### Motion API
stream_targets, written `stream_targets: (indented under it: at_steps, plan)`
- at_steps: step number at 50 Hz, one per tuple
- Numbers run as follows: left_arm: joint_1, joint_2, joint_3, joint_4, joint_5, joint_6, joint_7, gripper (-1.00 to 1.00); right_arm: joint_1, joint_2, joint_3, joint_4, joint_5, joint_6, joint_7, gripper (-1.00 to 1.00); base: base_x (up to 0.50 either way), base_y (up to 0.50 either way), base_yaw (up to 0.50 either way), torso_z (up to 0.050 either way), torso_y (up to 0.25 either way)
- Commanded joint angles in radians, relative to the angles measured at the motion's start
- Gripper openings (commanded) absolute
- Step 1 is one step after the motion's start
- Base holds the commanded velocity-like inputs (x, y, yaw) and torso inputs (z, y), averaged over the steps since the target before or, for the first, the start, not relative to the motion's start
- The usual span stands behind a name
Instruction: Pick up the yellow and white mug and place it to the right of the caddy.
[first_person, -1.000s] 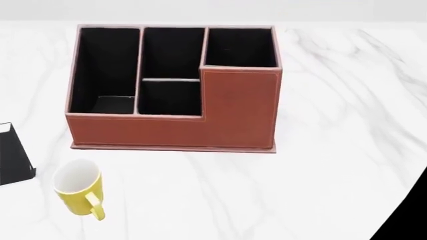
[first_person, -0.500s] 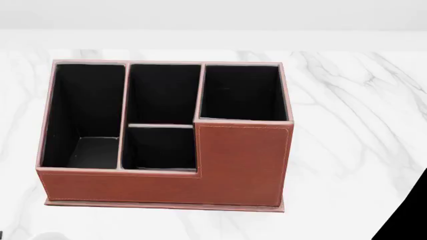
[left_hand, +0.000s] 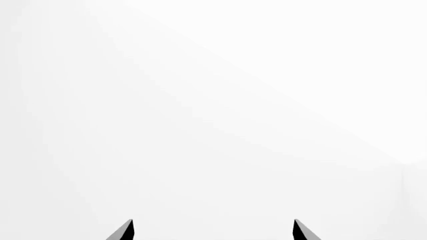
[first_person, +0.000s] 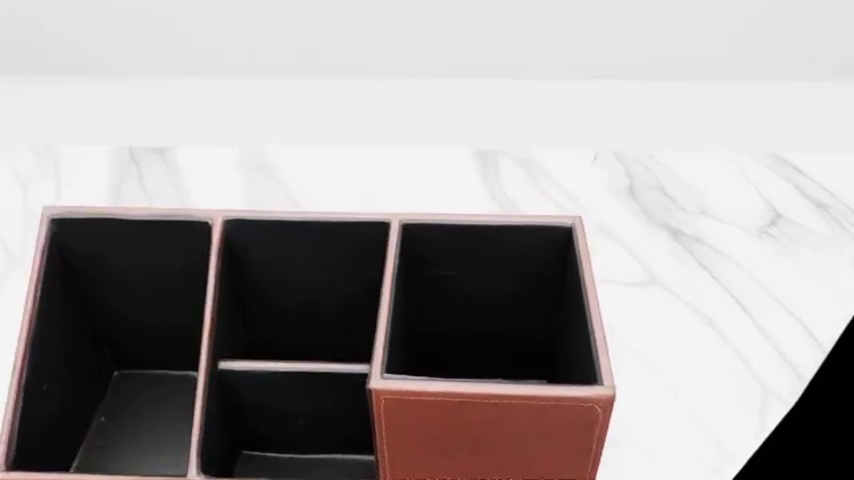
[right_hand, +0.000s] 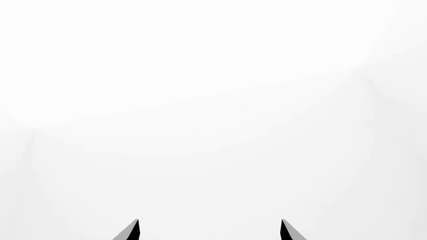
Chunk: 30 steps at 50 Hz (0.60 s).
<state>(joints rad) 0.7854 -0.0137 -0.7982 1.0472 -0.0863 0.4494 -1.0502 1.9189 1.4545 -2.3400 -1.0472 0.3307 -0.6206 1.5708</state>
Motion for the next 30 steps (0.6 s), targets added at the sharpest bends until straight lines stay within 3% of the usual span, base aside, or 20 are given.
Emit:
stream_targets:
  at_steps: [1,15,25,30]
  plan:
    - [0.000,0.014,-0.006,0.000,-0.021,0.006,0.054,1.00,0.008,-0.012,0.022,0.000,-0.036,-0.011,0.000,1.00,0.00,0.00,0.00,0.000,0.000]
    - [0.000,0.014,-0.001,0.000,-0.018,0.006,0.054,1.00,-0.022,-0.023,0.048,0.000,-0.039,0.005,0.000,1.00,0.00,0.00,0.00,0.000,0.000]
    - [0.000,0.014,0.018,0.000,-0.001,0.003,0.051,1.00,-0.157,-0.209,0.113,0.000,-0.018,0.148,0.000,1.00,0.00,0.00,0.00,0.000,0.000]
    - [0.000,0.014,0.015,0.000,-0.006,0.003,0.054,1.00,-0.277,-0.293,0.211,0.000,0.027,0.165,0.000,1.00,0.00,0.00,0.00,0.000,0.000]
